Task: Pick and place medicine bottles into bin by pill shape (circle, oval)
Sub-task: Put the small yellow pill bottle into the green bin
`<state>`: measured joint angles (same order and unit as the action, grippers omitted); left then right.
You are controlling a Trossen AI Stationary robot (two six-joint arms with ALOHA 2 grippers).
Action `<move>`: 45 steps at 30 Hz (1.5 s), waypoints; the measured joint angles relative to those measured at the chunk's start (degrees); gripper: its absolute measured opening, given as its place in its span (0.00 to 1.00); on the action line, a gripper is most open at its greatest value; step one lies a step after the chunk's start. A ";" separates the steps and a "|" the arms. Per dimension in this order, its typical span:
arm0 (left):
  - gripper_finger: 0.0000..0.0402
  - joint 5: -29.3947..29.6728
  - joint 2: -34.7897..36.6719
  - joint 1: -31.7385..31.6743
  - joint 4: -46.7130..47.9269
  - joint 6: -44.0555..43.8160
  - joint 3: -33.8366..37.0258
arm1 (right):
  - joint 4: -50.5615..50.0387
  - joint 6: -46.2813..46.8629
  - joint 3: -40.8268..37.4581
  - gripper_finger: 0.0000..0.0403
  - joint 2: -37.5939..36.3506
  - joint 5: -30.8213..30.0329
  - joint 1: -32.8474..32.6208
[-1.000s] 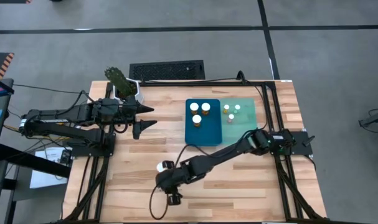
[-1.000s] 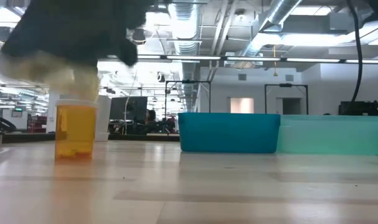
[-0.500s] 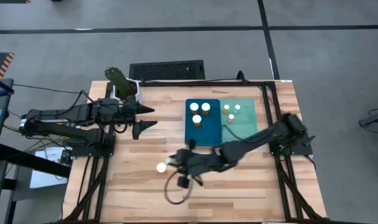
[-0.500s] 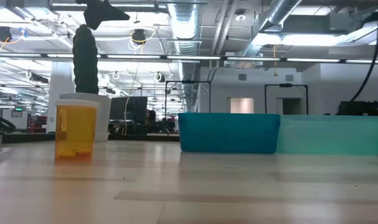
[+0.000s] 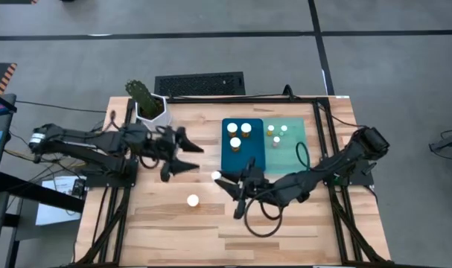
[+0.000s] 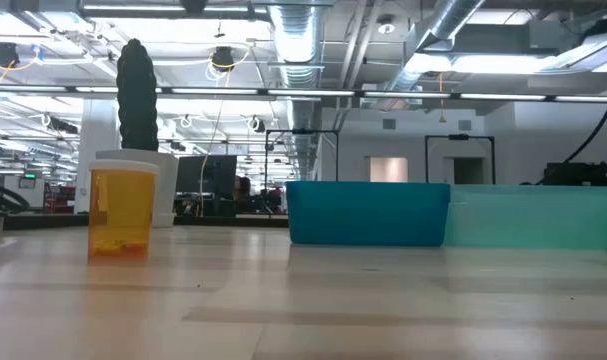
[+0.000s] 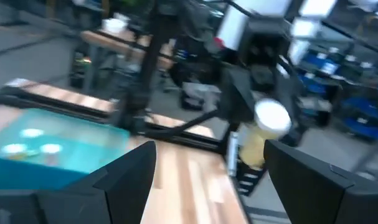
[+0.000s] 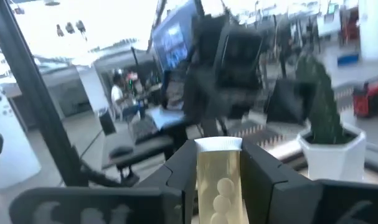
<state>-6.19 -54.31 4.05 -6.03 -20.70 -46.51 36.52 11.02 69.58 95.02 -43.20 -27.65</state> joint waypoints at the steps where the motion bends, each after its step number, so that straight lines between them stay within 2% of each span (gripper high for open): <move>1: 0.72 -0.08 -1.50 1.11 -1.77 -0.01 0.01 | 1.54 -1.42 0.00 0.27 0.00 0.00 0.21; 10: 0.72 1.80 -11.55 6.53 -13.55 -0.42 0.01 | 10.78 -12.31 0.07 0.27 0.02 0.27 0.89; 15: 0.72 1.14 -15.31 6.57 -23.62 -1.62 0.01 | 10.74 -12.45 0.07 0.27 0.04 1.03 1.20; 20: 0.72 0.52 -17.36 6.50 -28.78 -2.00 -0.01 | 10.65 -12.60 0.07 0.27 0.04 1.05 1.39; 24: 0.72 -2.42 -18.14 6.50 -30.41 -2.52 0.01 | 10.64 -12.67 0.07 0.27 0.07 1.20 1.78; 31: 0.71 -0.78 -18.07 6.48 -31.52 -2.44 -0.01 | 10.70 -12.13 0.07 0.27 0.07 2.80 3.02; 45: 0.53 1.20 -18.07 6.48 -30.74 -0.99 -0.01 | 10.72 -11.41 0.07 0.27 0.07 4.44 3.75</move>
<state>-4.99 -72.38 10.52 -36.77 -21.69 -46.52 47.24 -0.39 69.65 95.09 -38.76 -23.90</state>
